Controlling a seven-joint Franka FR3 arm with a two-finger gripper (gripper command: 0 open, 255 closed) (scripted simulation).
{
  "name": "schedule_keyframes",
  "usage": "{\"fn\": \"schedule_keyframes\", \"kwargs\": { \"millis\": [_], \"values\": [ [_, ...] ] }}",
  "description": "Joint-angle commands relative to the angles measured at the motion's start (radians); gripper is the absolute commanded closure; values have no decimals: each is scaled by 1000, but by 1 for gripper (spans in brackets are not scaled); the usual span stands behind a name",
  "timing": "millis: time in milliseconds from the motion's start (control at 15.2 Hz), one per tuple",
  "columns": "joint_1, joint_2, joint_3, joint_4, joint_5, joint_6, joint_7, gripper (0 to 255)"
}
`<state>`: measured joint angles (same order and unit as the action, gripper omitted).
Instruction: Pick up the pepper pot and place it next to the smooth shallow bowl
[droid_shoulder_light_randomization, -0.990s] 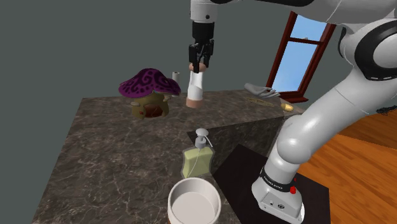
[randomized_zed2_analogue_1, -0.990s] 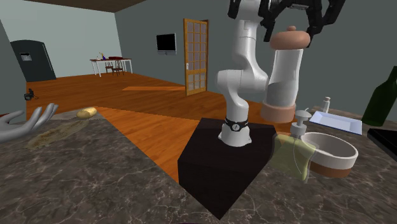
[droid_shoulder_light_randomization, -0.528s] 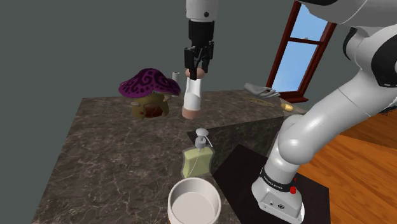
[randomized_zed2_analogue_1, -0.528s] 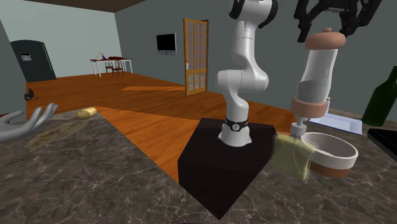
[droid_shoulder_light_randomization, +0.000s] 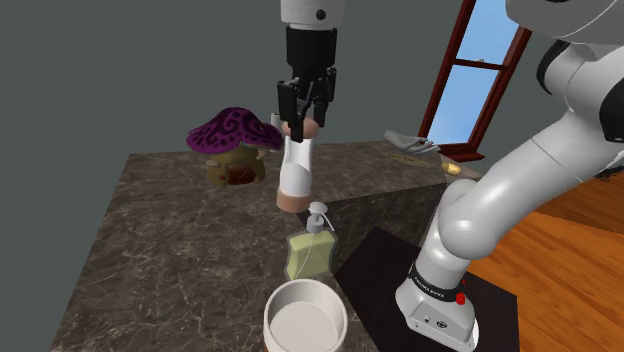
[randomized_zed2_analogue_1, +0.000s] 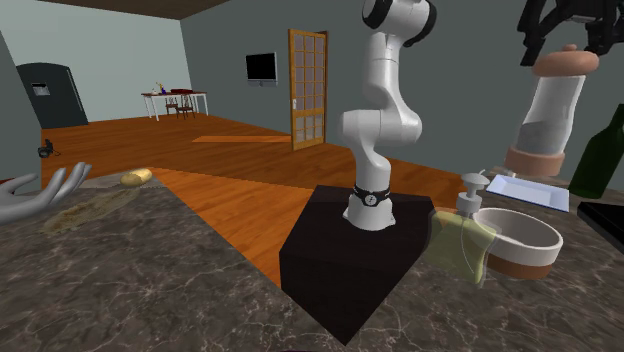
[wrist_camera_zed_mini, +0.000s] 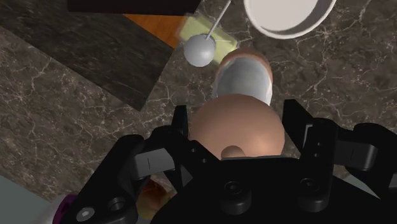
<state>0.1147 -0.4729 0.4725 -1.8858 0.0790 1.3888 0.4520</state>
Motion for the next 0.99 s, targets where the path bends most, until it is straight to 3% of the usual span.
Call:
{"fn": "schedule_keyframes", "kwargs": {
  "millis": [0, 528, 924],
  "values": [
    [13, -1, 38, 9, 20, -9, 52, 255],
    [38, 92, 227, 134, 58, -36, 281, 255],
    [41, 242, 419, 278, 20, -51, 495, 255]
  ]
}}
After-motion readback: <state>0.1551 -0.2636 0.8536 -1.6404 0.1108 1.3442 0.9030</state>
